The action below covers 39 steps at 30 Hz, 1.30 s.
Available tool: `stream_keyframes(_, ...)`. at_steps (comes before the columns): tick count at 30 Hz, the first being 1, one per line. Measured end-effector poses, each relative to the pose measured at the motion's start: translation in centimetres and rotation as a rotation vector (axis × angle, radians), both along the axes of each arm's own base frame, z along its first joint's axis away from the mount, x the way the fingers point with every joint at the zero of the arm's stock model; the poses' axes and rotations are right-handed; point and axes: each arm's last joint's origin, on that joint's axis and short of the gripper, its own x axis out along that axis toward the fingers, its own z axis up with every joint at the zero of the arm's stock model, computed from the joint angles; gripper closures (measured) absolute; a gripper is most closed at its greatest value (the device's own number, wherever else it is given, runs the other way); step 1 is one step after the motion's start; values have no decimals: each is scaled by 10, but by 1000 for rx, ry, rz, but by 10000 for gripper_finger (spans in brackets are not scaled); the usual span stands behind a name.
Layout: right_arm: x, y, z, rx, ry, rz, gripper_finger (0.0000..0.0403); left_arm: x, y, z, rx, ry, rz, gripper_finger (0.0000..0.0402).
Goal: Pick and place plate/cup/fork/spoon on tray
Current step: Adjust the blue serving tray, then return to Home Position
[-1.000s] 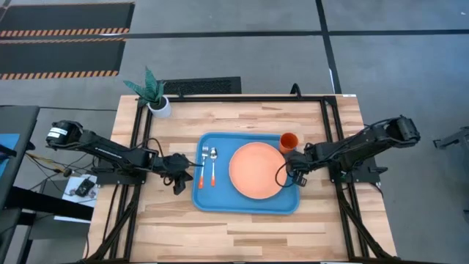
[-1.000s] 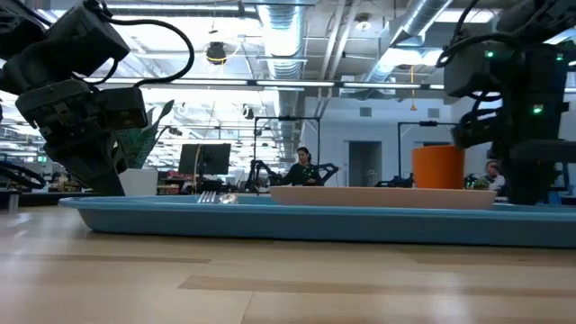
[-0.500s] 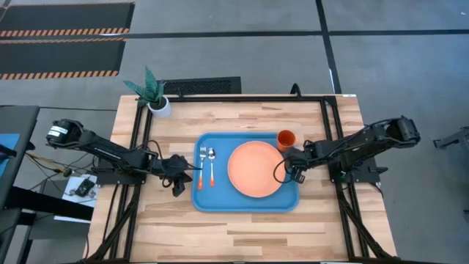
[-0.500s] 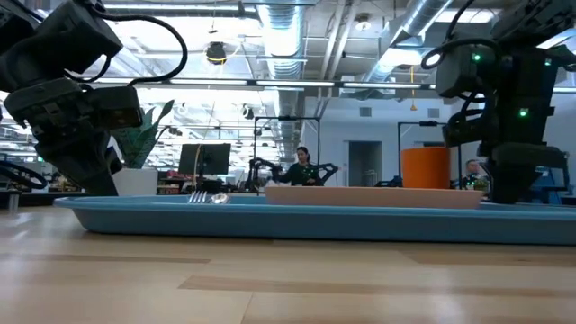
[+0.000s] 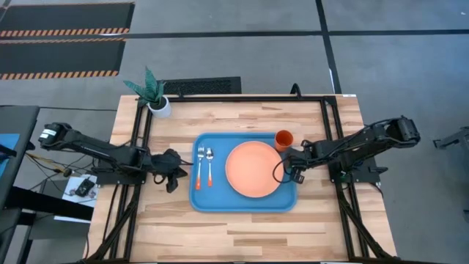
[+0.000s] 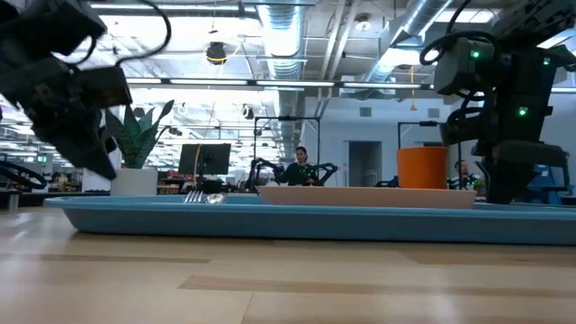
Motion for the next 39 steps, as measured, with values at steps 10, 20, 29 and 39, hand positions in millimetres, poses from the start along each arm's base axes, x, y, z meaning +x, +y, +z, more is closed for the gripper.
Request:
stream_keyframes(10, 4, 0, 1, -2, -38, 21, 392, -12, 9, 19, 47, -142, -6, 401)
stream_keyframes(20, -8, 0, 16, -9, -47, 56, 392, -20, 23, 35, 91, -298, -38, 401)
stream_keyframes(29, -14, 2, 55, 9, -363, 199, 392, -14, 42, 43, 155, -460, -62, 402)
stream_keyframes(39, -3, -3, 98, -139, -788, 437, 399, -11, 55, 54, 302, -583, -106, 401)
